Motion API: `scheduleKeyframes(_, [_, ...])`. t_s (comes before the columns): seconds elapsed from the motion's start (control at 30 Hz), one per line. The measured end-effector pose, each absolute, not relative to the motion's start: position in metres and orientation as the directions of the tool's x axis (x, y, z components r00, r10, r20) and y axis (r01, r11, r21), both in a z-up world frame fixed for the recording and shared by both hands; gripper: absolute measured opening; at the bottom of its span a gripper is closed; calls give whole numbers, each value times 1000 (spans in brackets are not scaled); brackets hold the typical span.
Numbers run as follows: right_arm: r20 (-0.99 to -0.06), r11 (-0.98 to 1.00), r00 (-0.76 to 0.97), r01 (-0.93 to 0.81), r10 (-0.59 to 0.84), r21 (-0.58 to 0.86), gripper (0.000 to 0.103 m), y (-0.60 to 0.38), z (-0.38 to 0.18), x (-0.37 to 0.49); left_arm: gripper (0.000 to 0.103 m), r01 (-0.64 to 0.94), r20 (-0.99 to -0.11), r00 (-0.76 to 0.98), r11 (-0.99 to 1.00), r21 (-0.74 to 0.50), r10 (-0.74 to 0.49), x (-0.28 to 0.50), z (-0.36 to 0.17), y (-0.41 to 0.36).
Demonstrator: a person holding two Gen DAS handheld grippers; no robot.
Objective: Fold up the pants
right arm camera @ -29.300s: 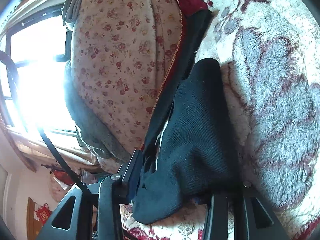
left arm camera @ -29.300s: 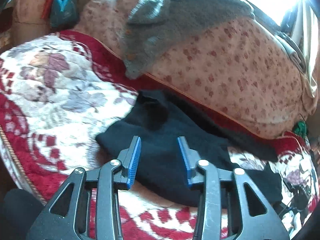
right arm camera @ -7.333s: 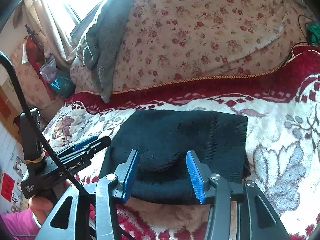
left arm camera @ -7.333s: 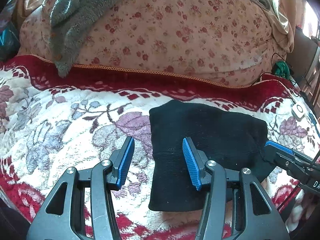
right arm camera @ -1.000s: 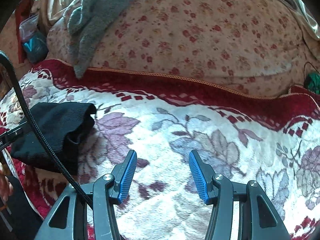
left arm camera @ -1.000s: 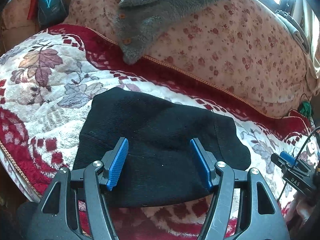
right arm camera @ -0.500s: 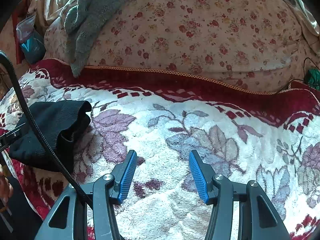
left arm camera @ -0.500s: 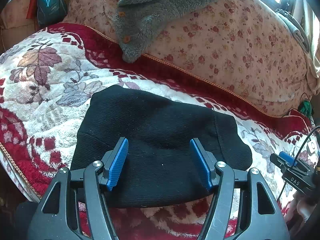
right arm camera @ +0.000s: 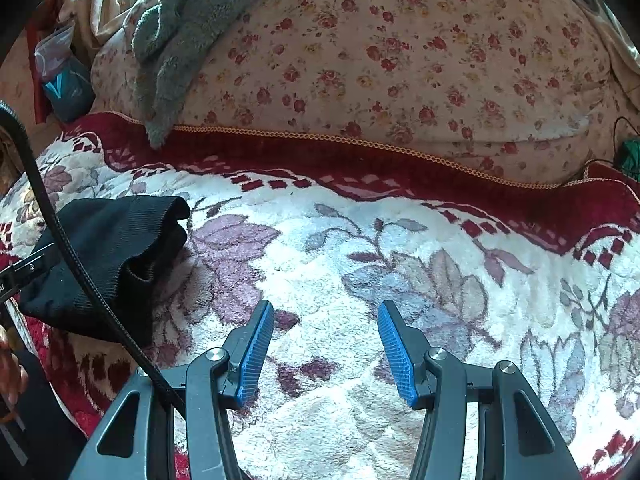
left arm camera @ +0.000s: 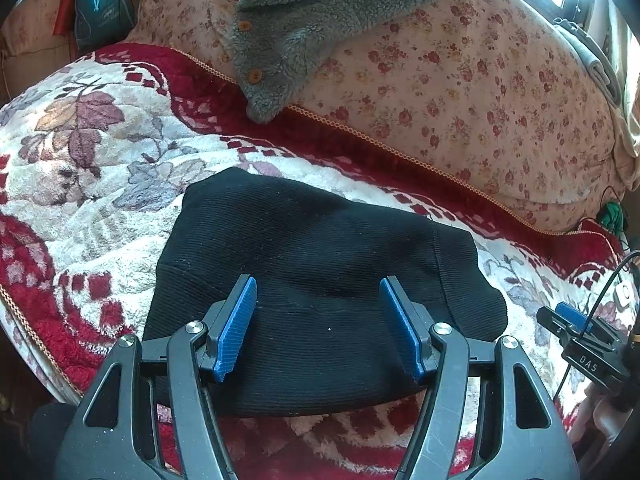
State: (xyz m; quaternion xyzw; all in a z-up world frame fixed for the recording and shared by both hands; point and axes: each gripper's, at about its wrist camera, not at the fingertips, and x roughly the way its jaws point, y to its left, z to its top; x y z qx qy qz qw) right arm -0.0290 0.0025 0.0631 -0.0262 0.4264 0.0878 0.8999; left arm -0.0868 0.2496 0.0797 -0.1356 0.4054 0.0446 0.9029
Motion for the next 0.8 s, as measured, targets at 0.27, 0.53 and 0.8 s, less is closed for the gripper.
scheduleKeyframes(0.27, [-767, 979, 625, -203, 145, 20, 52, 13, 68, -30, 64, -189, -728, 685, 967, -171, 5, -91, 86, 253])
scheduleKeyframes(0.53, [-758, 970, 630, -242, 172, 19, 52, 30, 76, -30, 64, -188, -689, 721, 978, -87, 77, -101, 98, 250])
scheduleKeyframes(0.8, [-736, 956, 643, -291, 211, 19, 52, 51, 87, -32, 64, -185, -640, 756, 983, -8, 137, -113, 108, 249])
